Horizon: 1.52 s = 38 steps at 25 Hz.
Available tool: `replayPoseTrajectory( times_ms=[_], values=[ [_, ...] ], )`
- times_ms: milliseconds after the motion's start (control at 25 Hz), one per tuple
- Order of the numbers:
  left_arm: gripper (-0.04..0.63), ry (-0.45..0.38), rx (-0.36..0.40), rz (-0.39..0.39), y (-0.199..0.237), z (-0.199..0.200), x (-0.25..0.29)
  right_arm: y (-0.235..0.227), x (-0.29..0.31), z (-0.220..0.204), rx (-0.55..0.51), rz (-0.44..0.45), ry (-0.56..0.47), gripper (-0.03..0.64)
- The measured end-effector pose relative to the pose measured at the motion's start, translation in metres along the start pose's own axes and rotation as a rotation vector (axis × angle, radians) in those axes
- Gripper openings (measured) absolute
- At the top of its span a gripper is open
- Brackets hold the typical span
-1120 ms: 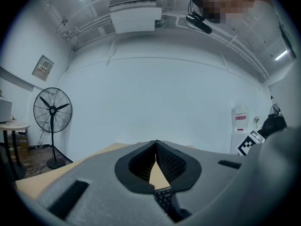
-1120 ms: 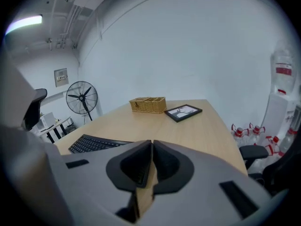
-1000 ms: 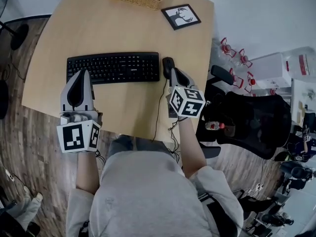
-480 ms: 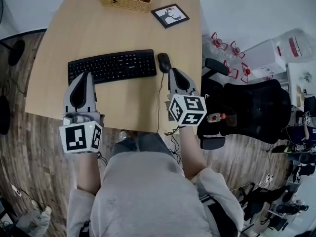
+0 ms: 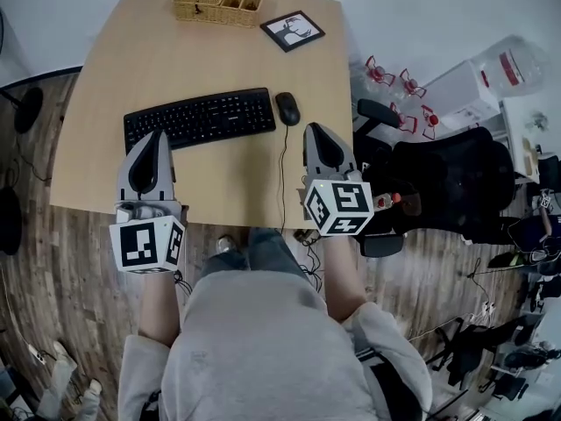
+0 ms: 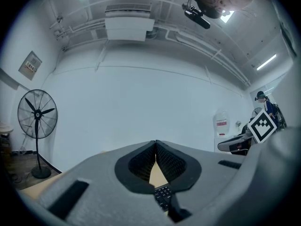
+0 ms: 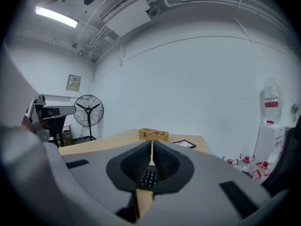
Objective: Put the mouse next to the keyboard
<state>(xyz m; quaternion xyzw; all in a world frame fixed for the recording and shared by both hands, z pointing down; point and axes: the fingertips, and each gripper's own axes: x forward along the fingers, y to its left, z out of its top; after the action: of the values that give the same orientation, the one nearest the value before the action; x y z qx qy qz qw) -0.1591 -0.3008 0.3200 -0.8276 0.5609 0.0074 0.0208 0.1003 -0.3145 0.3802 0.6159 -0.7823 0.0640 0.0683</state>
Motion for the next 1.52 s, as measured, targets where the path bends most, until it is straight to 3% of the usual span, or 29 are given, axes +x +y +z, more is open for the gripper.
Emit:
replayPoseTrajectory(
  times_ms=[760,1520],
  values=[
    [0.011,-0.054,-0.003,-0.088,-0.011,0.019,-0.015,0.018,-0.062,0.053,-0.044,-0.075,-0.168,0.018],
    [0.011,-0.063,-0.005,-0.087,-0.014,0.024,-0.018,0.024,-0.079,0.075,-0.075,-0.092,-0.238,0.018]
  ],
)
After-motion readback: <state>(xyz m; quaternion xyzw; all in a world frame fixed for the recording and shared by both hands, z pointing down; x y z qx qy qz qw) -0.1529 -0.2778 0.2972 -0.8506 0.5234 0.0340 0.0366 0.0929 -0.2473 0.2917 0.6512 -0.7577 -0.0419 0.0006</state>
